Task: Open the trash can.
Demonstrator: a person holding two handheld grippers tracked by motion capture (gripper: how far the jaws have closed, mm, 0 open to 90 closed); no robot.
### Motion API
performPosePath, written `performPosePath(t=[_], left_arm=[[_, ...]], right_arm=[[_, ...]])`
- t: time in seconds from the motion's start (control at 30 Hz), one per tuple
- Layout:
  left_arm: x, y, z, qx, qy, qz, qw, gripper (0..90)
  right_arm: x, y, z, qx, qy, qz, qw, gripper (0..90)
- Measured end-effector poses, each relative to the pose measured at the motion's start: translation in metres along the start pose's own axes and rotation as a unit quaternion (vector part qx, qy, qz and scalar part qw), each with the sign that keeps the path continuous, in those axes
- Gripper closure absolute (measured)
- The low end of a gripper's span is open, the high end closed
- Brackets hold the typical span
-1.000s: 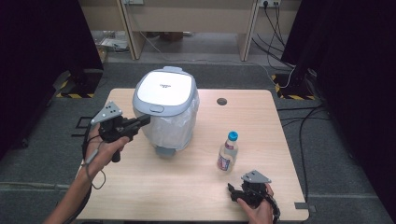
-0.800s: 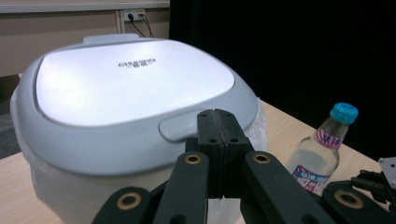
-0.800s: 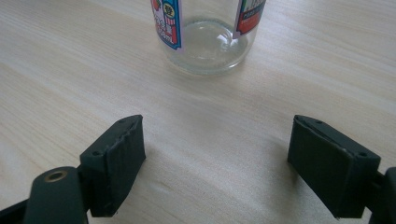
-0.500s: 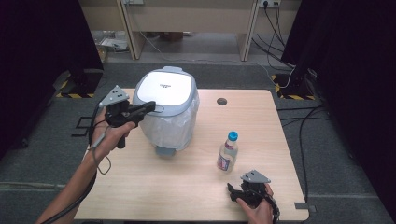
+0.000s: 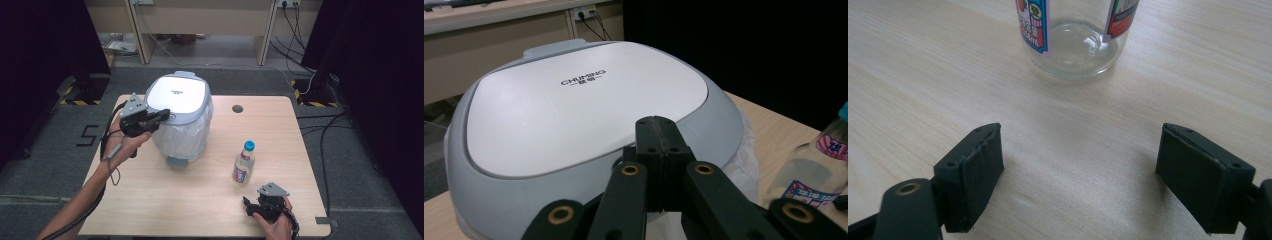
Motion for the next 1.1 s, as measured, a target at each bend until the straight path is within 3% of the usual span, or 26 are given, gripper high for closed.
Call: performPosePath(t=[0.1, 0.17, 0.4, 0.5, 0.57, 0.6, 0.63, 0.67, 0.77, 0.83, 0.9, 1.1], left_arm=[[-0.0007, -0.0017, -0.0022, -0.016, -0.006, 0.006, 0.9998, 89.1], [-0.0015, -0.0024, -0.0012, -0.005, -0.002, 0.006, 1.0000, 89.2], [-0.0004, -0.0016, -0.0043, -0.014, -0.014, -0.002, 0.9998, 89.2], [-0.0002, -0.0021, -0.0028, -0.002, -0.008, 0.000, 1.0000, 89.2], [0.0019, -0.0002, -0.0022, 0.018, -0.005, -0.006, 0.9998, 89.2], [0.0027, 0.0017, -0.0037, 0.001, -0.010, -0.022, 0.9997, 89.2], [0.0027, 0.0017, -0.0037, 0.001, -0.010, -0.022, 0.9997, 89.2], [0.0042, 0.0042, -0.0029, 0.024, -0.004, -0.030, 0.9992, 89.2], [0.0045, 0.0043, -0.0040, 0.021, -0.009, -0.032, 0.9992, 89.2], [0.0046, 0.0038, -0.0047, 0.008, -0.015, -0.035, 0.9992, 89.2], [0.0058, 0.0056, -0.0041, 0.028, -0.011, -0.039, 0.9988, 89.2], [0.0071, 0.0066, -0.0033, 0.037, -0.011, -0.055, 0.9978, 89.3]], right_arm=[[0.0000, -0.0002, -0.0002, 0.001, 0.002, 0.000, 1.0000, 19.0], [-0.0004, -0.0004, -0.0006, 0.000, 0.001, 0.000, 1.0000, 19.0], [0.0000, -0.0005, -0.0007, 0.006, 0.003, -0.003, 1.0000, 19.0], [0.0000, -0.0006, -0.0007, 0.006, 0.003, -0.003, 1.0000, 19.0], [0.0002, -0.0005, -0.0002, 0.007, 0.003, -0.003, 1.0000, 18.9], [0.0003, -0.0005, -0.0002, 0.007, 0.003, -0.003, 1.0000, 18.9], [0.0003, -0.0005, -0.0002, 0.007, 0.003, -0.003, 1.0000, 18.9], [0.0001, -0.0003, -0.0008, 0.003, 0.001, -0.002, 1.0000, 19.0], [-0.0003, -0.0006, -0.0011, 0.002, -0.001, -0.002, 1.0000, 19.4], [-0.0001, -0.0007, -0.0010, 0.009, 0.000, -0.002, 1.0000, 19.4], [-0.0006, -0.0009, -0.0012, 0.010, -0.001, -0.003, 1.0000, 19.4], [-0.0007, -0.0010, -0.0012, 0.011, -0.005, -0.003, 0.9999, 19.4]])
Point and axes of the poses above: each handheld gripper's, and its own axes: x roughly forward along the jaws, y roughly out of its top, z roughly to its right, the point moved 5 cm from there along x, roughly forward along the jaws, and after that the axes turned 10 degrees about z, right-handed, at the moved point
